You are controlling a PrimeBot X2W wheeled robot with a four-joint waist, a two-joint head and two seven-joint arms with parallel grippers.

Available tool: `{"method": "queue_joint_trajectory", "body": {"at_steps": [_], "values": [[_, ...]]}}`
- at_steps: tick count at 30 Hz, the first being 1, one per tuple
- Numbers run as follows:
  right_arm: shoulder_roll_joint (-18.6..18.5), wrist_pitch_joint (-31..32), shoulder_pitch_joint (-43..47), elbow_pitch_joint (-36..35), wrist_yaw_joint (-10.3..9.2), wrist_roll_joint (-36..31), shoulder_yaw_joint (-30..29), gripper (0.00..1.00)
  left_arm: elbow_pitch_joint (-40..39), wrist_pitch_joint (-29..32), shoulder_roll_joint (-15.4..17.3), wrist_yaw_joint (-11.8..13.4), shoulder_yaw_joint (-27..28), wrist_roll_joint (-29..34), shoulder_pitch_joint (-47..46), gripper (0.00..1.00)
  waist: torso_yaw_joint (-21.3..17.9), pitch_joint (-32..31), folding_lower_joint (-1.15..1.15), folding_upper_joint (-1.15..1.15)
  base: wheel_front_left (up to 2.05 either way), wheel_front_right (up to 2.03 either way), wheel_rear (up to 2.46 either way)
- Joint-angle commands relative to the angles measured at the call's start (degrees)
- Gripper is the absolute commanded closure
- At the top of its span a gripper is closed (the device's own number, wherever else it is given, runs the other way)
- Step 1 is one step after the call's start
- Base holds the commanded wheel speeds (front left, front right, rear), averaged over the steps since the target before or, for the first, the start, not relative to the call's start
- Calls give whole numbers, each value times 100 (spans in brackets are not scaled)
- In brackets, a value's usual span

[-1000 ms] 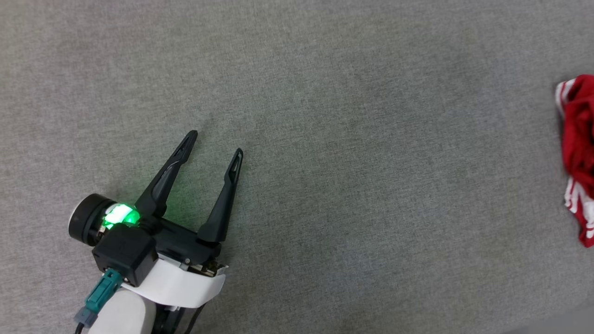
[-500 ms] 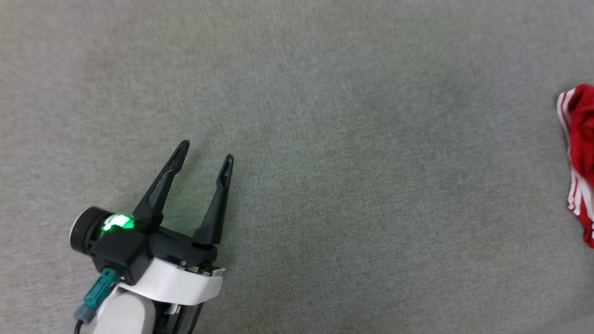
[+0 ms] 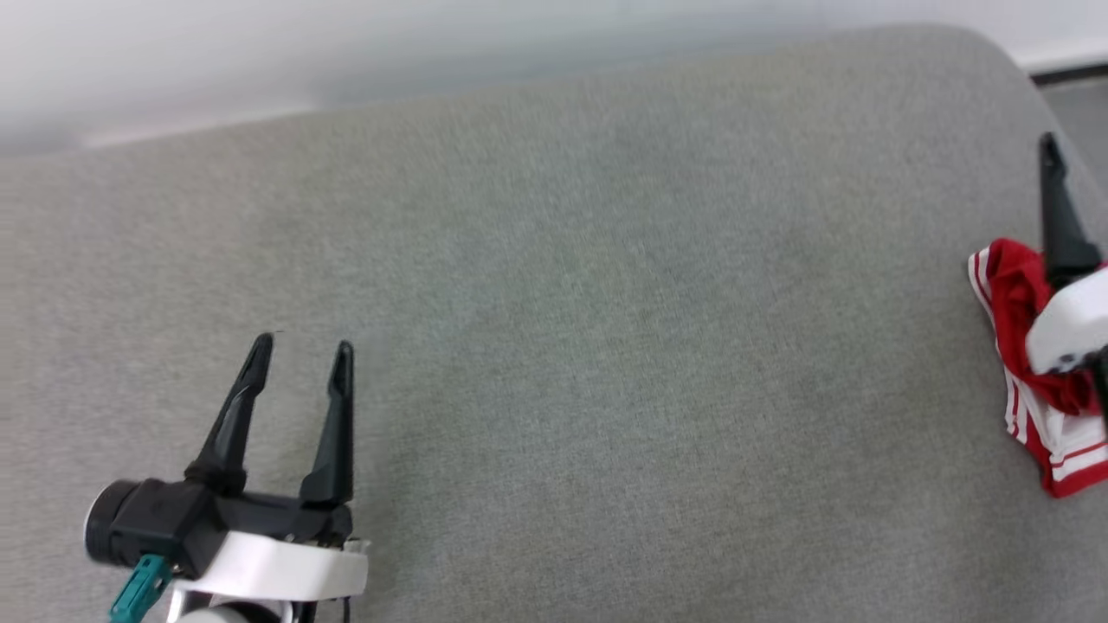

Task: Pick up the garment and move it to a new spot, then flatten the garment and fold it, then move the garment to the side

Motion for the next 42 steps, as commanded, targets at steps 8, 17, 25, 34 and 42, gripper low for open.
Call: {"method": "queue_joint_trajectory", "body": {"at_steps": [8, 17, 25, 34, 42], "values": [[859, -476, 1135, -977, -6, 571, 18, 0, 59, -11, -236, -9, 293, 10, 465, 0, 479, -661, 0, 0, 0, 0, 0], [1159, -1258, 2075, -793, -6, 815, 371, 0, 394, -11, -363, -1, 454, 107, 634, 0, 894, -838, 0, 0, 0, 0, 0], [1301, -1670, 2430, -363, -6, 926, 575, 0, 591, -11, -441, -6, 430, 173, 652, 0, 1013, -904, 0, 0, 0, 0, 0], [1358, -1822, 2382, -144, -6, 778, 646, 0, 471, -11, -453, -8, 413, 174, 670, 0, 1005, -911, 0, 0, 0, 0, 0], [1380, -1827, 2345, -79, -6, 757, 667, 0, 383, -11, -433, -8, 384, 229, 703, 0, 971, -908, 0, 0, 0, 0, 0]]}}
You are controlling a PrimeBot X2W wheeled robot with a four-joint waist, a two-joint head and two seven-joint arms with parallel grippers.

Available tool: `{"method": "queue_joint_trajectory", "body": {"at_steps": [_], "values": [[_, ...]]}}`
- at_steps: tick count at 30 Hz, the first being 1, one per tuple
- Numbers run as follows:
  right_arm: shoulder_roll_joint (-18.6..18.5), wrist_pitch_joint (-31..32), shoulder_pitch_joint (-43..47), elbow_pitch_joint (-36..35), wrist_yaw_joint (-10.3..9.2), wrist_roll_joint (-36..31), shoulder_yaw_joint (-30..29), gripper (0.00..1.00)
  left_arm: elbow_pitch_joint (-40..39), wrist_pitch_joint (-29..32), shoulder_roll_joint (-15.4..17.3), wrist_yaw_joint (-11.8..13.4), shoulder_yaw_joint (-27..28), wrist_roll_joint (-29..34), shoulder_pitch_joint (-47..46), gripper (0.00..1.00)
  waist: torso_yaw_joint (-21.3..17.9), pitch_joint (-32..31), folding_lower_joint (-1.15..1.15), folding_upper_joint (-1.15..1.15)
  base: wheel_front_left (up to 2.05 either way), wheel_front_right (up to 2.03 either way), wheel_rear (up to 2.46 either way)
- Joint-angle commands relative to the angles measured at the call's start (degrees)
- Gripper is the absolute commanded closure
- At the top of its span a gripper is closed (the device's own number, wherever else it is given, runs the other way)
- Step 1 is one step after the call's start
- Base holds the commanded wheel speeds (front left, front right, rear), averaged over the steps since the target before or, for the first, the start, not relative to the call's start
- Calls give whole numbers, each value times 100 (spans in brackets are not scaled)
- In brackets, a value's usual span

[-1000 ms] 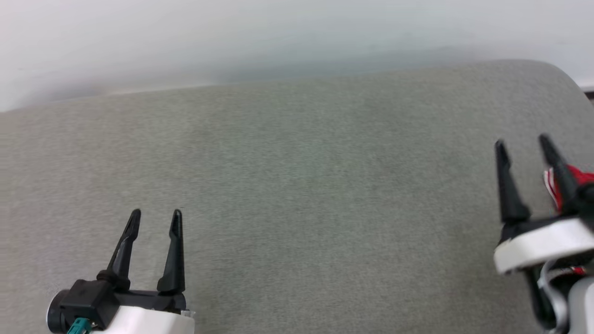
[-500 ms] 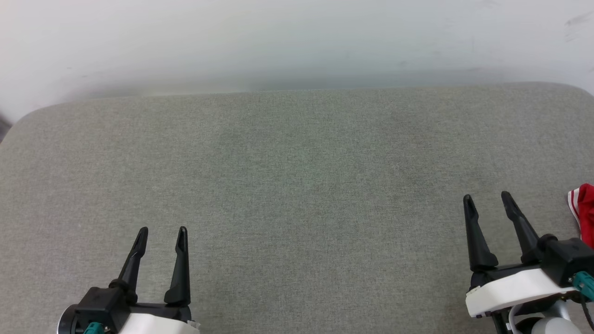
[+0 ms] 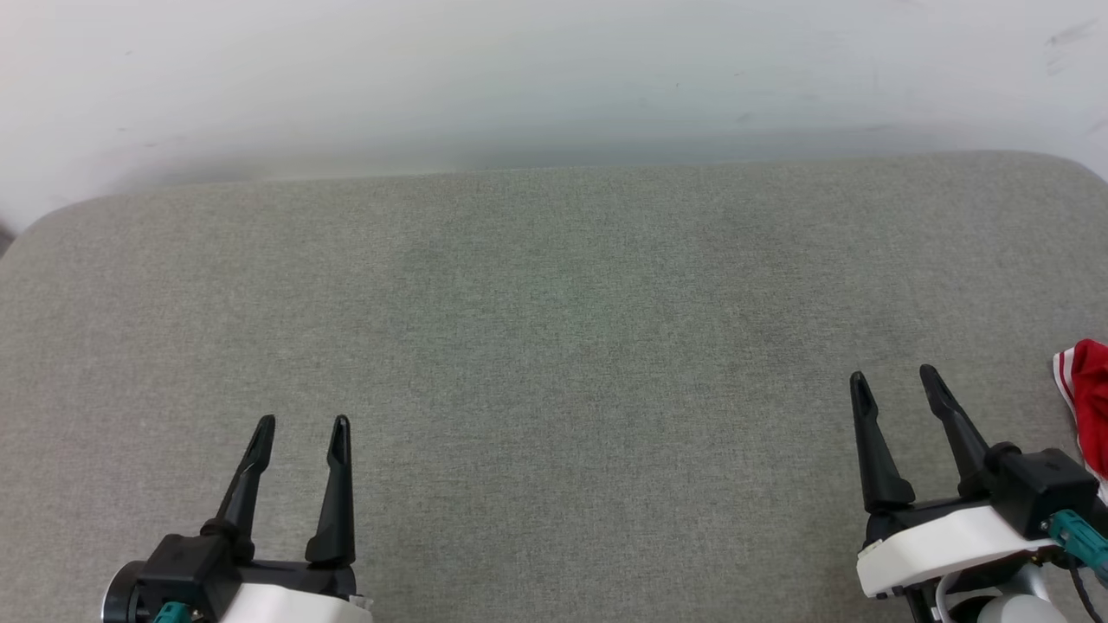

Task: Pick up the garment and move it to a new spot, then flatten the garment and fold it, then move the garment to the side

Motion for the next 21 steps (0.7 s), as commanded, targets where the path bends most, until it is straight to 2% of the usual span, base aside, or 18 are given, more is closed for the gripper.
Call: {"method": "queue_joint_trajectory", "body": {"at_steps": [1, 10, 11, 15, 21], "values": [[35, -9, -41, 9, -4, -5, 17, 0, -23, -12, 11, -8, 29, 12, 52, 0, -3, 2, 1, 0, 0, 0, 0], [43, -6, -27, -23, -4, -4, 45, 0, -73, -12, -26, -8, 32, -189, 58, 0, 4, 21, 1, 0, 0, 0, 0], [43, -3, -26, -26, -4, -11, 48, 100, -85, -12, -27, -8, 26, -215, 61, 100, 10, 24, 1, 0, 0, 0, 0], [10, 24, 63, 161, 0, 33, 68, 100, 116, 22, -49, 2, 28, -281, 28, 100, 7, 23, 1, 0, 0, 0, 0], [-32, 99, 40, 222, 0, 792, 72, 100, 211, 149, -8, 22, 12, -1001, -46, 100, 9, -2, 1, 0, 0, 0, 0]]}}
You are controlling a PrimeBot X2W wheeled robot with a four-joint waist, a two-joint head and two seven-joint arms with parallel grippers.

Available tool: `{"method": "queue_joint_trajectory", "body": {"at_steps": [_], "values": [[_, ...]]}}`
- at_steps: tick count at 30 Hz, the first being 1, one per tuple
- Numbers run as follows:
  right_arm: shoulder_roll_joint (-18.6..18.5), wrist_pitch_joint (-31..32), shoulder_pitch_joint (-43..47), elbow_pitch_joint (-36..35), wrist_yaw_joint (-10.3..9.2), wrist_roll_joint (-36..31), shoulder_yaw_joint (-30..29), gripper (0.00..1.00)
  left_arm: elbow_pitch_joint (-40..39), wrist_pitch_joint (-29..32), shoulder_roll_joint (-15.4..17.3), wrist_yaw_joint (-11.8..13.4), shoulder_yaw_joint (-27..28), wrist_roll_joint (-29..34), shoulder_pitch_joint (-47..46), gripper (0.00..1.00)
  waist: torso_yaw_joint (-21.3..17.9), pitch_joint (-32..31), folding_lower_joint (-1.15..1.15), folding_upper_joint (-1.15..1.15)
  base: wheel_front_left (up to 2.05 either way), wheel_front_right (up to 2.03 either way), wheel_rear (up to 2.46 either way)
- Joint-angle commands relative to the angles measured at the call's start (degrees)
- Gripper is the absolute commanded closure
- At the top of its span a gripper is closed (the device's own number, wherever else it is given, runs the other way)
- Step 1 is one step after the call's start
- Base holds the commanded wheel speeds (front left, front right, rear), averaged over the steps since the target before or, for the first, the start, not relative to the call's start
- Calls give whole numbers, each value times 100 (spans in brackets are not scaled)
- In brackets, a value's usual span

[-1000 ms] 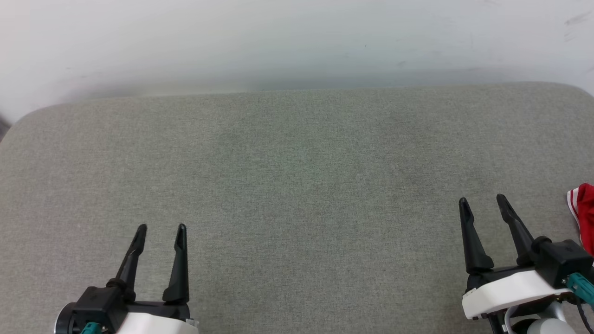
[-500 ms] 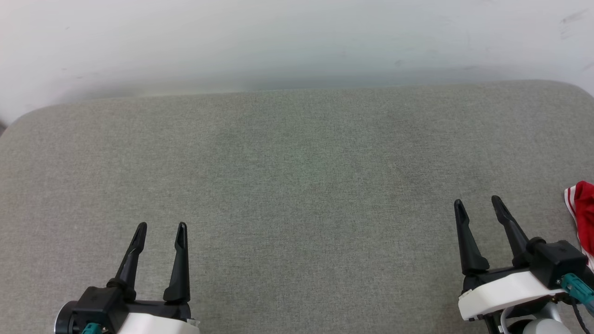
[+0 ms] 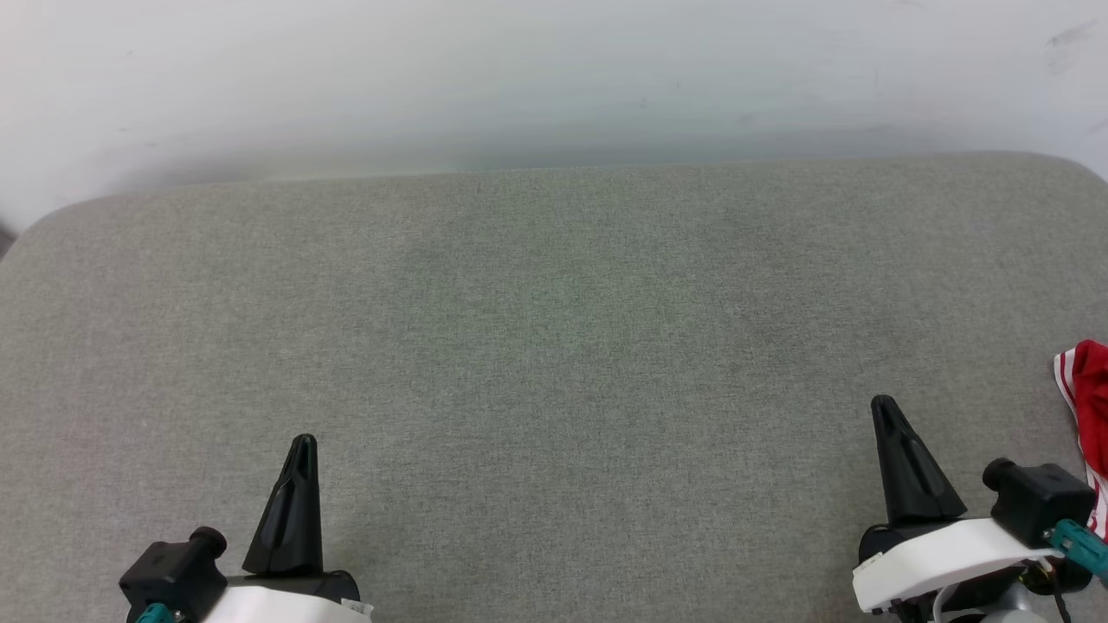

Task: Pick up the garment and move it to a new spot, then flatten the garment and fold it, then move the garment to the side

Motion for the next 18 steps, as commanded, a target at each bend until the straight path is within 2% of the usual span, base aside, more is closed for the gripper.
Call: {"method": "queue_joint_trajectory", "body": {"at_steps": [1, 18], "values": [[-42, 30, -67, -47, 0, 318, -6, 100, -39, 39, 48, 13, -5, -290, -104, 100, 1, -7, 0, 0, 0, 0, 0], [-129, 246, -208, 194, -1, 2137, -29, 100, 381, 386, 137, -8, -21, -2023, -390, 100, 7, -80, 0, 0, 0, 0, 0]]}}
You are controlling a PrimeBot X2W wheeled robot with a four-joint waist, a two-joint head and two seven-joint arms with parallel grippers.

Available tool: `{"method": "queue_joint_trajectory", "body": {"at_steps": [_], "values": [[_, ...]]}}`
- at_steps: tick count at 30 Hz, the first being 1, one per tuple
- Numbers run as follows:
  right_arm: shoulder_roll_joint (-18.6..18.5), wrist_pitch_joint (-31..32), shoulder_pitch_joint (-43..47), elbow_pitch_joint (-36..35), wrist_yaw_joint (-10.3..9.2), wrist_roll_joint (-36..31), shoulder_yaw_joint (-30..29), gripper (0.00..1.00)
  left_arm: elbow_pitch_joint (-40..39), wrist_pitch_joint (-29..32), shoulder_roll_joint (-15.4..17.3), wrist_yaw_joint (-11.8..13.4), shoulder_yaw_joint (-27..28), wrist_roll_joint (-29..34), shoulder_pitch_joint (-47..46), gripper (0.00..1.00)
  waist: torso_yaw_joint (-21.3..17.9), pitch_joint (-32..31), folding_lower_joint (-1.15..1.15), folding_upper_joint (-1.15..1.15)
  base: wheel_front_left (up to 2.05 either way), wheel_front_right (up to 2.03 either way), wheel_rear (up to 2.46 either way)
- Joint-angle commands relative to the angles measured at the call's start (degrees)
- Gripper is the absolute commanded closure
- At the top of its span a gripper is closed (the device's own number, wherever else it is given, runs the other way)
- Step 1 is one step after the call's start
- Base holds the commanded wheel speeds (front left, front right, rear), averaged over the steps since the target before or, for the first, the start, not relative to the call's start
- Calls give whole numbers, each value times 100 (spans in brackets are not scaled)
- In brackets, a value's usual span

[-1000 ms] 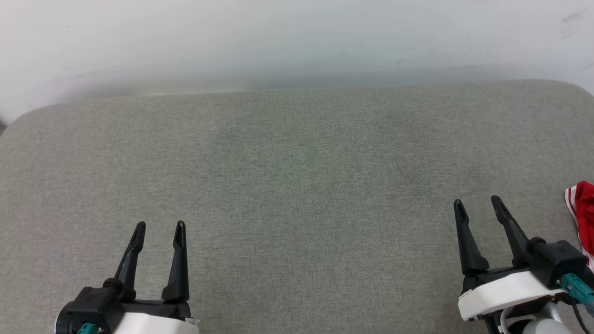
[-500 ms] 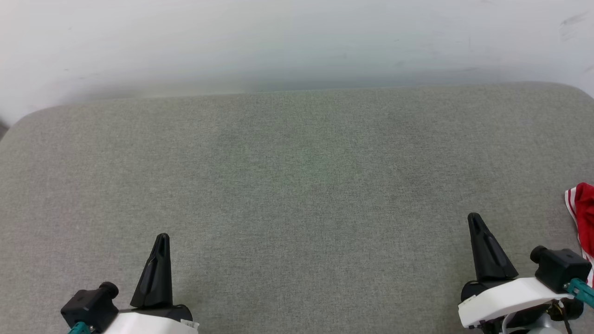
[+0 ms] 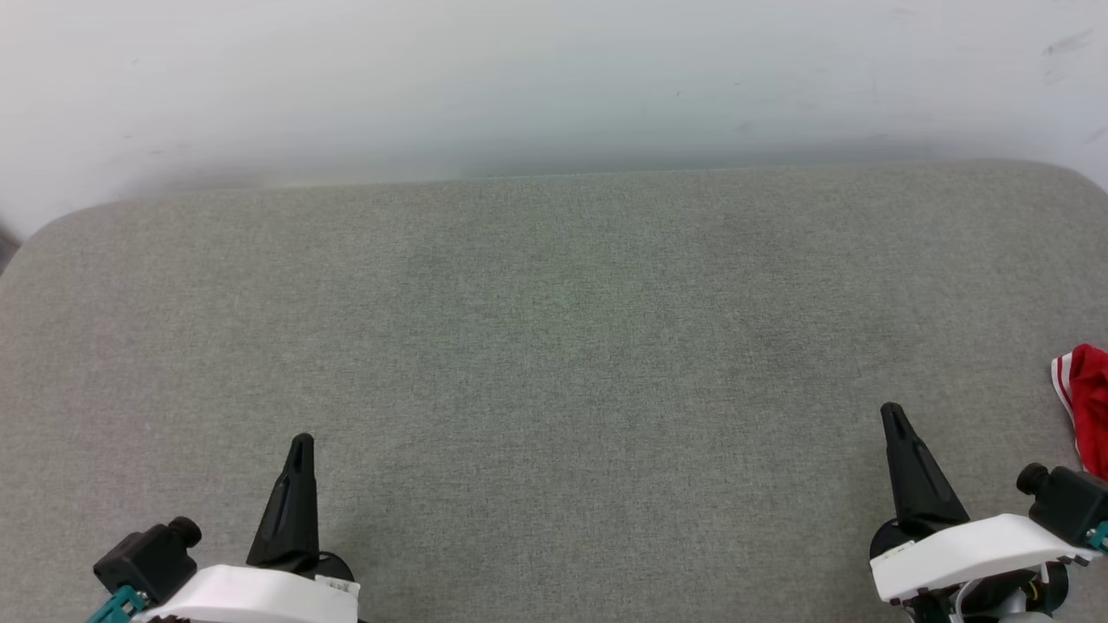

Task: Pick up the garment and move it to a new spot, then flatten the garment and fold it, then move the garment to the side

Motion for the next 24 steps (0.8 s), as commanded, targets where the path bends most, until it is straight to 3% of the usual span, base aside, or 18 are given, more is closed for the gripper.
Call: {"method": "queue_joint_trajectory", "body": {"at_steps": [1, 24], "values": [[-65, 26, -169, -34, -1, 270, -19, 100, -21, 45, 57, -9, 15, -251, -173, 100, 1, -7, 0, 0, 0, 0, 0], [-109, 312, -293, 206, -1, 2163, -101, 100, 348, 458, 105, -15, 55, -2059, -444, 100, 9, -104, 0, 0, 0, 0, 0]]}}
